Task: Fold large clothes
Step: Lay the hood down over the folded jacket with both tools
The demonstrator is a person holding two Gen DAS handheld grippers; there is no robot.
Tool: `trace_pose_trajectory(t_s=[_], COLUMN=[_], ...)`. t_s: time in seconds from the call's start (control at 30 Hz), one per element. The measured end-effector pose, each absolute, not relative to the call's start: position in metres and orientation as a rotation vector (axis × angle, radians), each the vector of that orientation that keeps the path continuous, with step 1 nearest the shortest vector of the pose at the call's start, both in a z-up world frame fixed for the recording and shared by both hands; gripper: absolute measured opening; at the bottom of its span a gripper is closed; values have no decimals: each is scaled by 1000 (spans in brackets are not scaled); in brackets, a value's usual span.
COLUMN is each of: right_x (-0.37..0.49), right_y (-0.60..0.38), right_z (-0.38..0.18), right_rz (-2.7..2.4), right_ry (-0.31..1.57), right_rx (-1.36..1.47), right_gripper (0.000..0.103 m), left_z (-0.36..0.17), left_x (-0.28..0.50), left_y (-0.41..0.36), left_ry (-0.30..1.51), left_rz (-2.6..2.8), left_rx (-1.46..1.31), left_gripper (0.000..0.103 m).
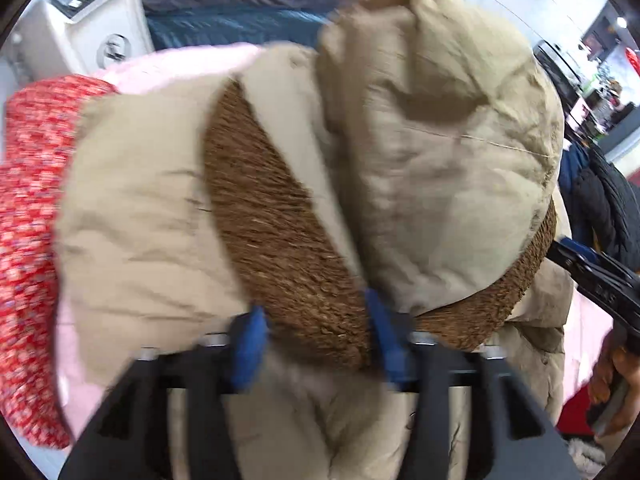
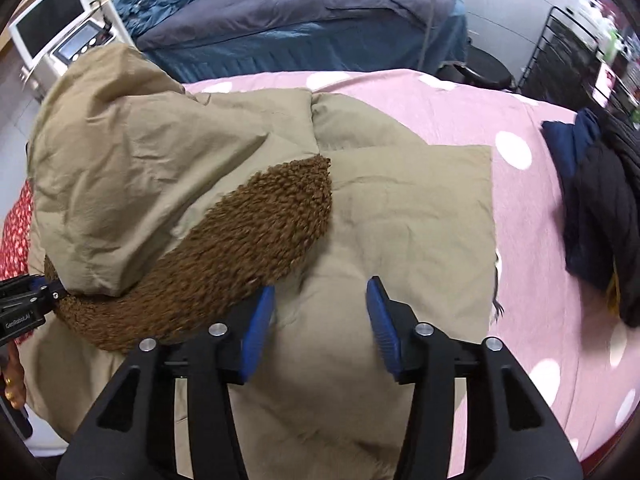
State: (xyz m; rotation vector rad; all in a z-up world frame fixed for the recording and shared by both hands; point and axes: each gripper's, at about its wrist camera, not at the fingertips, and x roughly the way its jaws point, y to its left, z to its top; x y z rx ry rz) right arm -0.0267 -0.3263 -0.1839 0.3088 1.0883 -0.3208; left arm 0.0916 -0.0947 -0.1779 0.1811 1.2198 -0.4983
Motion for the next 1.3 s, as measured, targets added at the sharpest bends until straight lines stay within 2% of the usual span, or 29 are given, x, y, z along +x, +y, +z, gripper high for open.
trace_pose_trajectory(t_s=[0.03,0.07,0.13,0.33,0.6,0.7,0.77,0.9,1.1,1.2,1.3], right_x=[-29,-35,-39,-17,41,53,52,46,50,56,63], right_y=[-325,-324,-323,-313,-295,-295,-298,-305,-297,-299,-295], right_z=[-178,-173,-159,-130,-124,-145,-163,-197,-225,-238,-250], right_rz=[-330,-336,-343,-250,-189,-195,-216,-231,-225,-225,-207], right_ry=[1079,1065,1028,965,985,1054,1113,1187,1240,1265,1287], right_rx=[320,335,376,481,458,447,429,434,339,337,279], right_gripper=[55,58,65,66,66,68,76,76,83,87,93], left_z=[-168,-159,-145,-110,-70,-91,-124,-182,-204,-219,-228], left_x=[88,83,75,73,127,138,144,151,145,147,144], left_y=[-89,-83,-75,-77,-141,-170,-180,-172,-184,-185,-187], left_ry=[1188,1155,1120,1040,908,975,1067,1246,1234,1237,1201], left_rz=[-488,-494,-495,-518,-555,-559,-541,-482,-454,-458,-480], left_rx=[174,156,148,115,172,266,319,300,413,432,488], left_gripper=[81,82,82,83,83,83,83,87,92,98,98])
